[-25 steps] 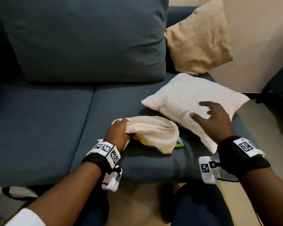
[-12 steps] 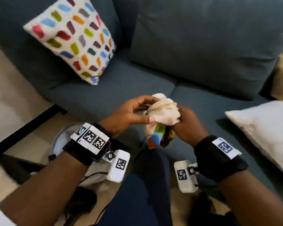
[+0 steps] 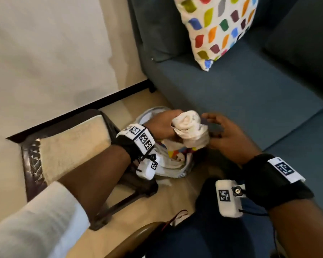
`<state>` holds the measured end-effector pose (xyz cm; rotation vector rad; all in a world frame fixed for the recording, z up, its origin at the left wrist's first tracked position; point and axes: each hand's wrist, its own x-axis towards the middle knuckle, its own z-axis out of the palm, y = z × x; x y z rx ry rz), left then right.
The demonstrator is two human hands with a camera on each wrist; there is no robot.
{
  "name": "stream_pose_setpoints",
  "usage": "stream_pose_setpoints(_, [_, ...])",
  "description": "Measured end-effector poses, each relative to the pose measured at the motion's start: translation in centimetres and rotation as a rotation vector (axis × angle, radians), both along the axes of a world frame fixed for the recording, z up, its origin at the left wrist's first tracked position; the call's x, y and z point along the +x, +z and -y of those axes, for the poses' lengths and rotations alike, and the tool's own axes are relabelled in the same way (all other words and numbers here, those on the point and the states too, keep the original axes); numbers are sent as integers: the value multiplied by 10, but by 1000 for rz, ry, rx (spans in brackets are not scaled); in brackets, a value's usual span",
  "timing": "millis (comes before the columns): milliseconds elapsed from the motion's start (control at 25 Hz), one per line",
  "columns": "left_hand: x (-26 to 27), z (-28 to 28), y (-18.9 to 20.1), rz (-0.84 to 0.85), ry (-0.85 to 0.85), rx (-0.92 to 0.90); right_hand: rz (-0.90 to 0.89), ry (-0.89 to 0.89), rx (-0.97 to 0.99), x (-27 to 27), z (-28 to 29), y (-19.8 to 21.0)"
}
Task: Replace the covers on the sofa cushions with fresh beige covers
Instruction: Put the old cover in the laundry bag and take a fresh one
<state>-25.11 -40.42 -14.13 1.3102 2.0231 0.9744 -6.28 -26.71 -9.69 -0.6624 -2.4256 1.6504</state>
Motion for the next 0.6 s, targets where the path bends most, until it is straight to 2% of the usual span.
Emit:
stream_pose_setpoints(80, [-19, -5, -22, -218, -66, -189, 84, -70, -77, -1, 0, -4])
stream_pose_setpoints(280, [-40, -29, -67, -434, -139, -512, 126, -153, -112, 2, -7, -2])
stream_pose_setpoints(440, [-40, -38, -72, -602, -269, -682, 163, -140, -131, 2, 0, -1])
stream_pose_setpoints(600, [-45, -28, -41, -395, -255, -655, 212, -74, -91, -10, 18, -5])
